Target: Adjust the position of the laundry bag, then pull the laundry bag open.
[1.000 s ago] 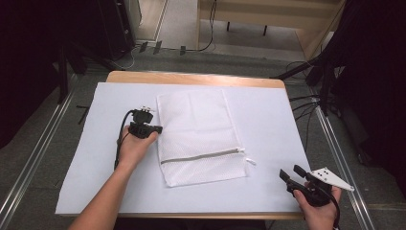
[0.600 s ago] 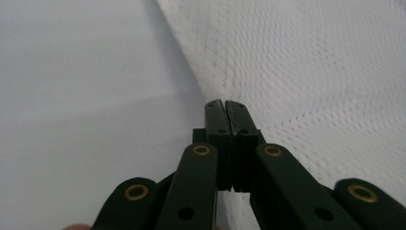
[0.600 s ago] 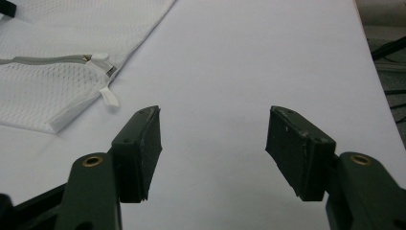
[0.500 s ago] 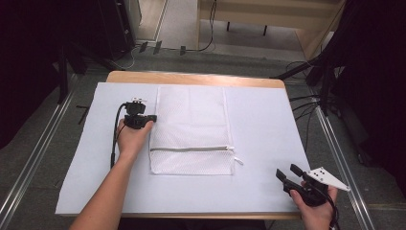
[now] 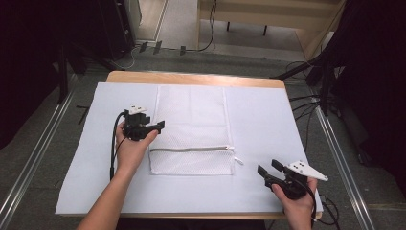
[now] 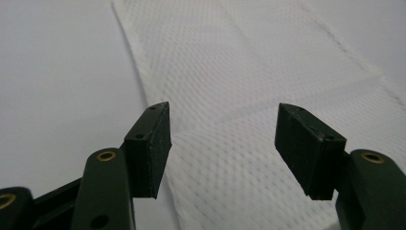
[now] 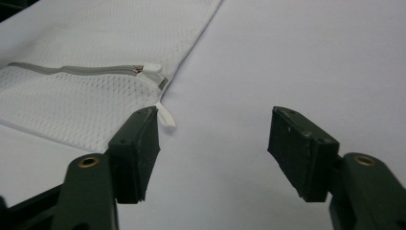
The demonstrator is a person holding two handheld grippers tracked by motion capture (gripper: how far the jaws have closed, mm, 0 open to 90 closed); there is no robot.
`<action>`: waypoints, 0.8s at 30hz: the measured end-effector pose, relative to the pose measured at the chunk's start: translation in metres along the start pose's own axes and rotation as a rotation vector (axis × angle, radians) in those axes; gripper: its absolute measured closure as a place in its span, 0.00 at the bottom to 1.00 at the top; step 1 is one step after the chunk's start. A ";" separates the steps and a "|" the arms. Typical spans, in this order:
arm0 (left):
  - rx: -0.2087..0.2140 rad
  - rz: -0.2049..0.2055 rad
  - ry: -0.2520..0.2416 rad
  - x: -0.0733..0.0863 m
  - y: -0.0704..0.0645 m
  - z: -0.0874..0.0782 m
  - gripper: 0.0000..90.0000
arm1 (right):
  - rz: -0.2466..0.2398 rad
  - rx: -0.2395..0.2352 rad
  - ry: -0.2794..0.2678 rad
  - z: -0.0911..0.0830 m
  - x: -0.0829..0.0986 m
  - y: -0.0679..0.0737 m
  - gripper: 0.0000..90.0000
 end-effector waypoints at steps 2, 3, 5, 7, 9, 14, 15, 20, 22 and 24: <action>0.021 -0.005 -0.017 0.007 -0.008 -0.008 0.41 | 0.010 -0.013 0.009 0.009 -0.003 0.006 0.44; 0.043 0.007 -0.026 0.013 -0.016 -0.014 0.40 | 0.001 -0.015 0.017 0.013 -0.004 0.008 0.44; 0.063 0.019 -0.039 0.018 -0.026 -0.020 0.39 | -0.009 -0.018 0.032 0.021 -0.007 0.012 0.44; 0.085 0.024 -0.047 0.023 -0.034 -0.024 0.39 | -0.007 -0.036 0.038 0.029 -0.010 0.016 0.52; 0.105 0.030 -0.050 0.026 -0.042 -0.026 0.41 | 0.004 -0.063 0.049 0.038 -0.014 0.021 0.53; 0.135 0.057 -0.044 0.028 -0.058 -0.026 0.43 | 0.017 -0.103 0.039 0.057 -0.022 0.032 0.59; 0.144 0.072 -0.043 0.029 -0.065 -0.026 0.43 | 0.022 -0.099 0.044 0.060 -0.023 0.034 0.59; 0.166 0.087 -0.035 0.032 -0.076 -0.023 0.44 | 0.024 -0.074 0.077 0.077 -0.021 0.039 0.59; 0.169 0.108 -0.025 0.036 -0.081 -0.021 0.44 | 0.011 -0.050 0.106 0.082 -0.017 0.040 0.56; 0.173 0.110 -0.020 0.039 -0.083 -0.020 0.44 | 0.019 -0.024 0.127 0.085 -0.012 0.038 0.55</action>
Point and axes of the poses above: each handheld gripper's, and its own axes: z roughly forward along the jaws, x roughly out of its underside, y roughly to its left, the point moved 6 cm from there along z, roughly forward along the jaws, and after that the axes turned 9 degrees about -x, right-handed, at the moved point
